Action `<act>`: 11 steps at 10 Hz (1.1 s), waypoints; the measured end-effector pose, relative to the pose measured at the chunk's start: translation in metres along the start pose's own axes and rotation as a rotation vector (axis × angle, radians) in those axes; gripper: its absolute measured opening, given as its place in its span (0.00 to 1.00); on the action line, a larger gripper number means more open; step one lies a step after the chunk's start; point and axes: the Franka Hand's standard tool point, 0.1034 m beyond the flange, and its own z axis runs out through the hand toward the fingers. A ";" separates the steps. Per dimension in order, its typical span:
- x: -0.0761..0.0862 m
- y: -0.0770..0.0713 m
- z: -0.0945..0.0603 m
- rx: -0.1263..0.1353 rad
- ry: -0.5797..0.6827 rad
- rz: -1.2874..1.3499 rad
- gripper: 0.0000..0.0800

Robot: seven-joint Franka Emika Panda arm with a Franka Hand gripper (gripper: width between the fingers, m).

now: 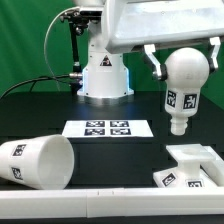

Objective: Assemble lamp

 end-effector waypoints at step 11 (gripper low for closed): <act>-0.016 -0.040 0.026 -0.020 0.019 0.107 0.72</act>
Offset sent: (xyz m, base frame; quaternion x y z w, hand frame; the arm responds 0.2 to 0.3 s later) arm 0.0079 0.0130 -0.0046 -0.0034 0.0320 0.0165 0.9993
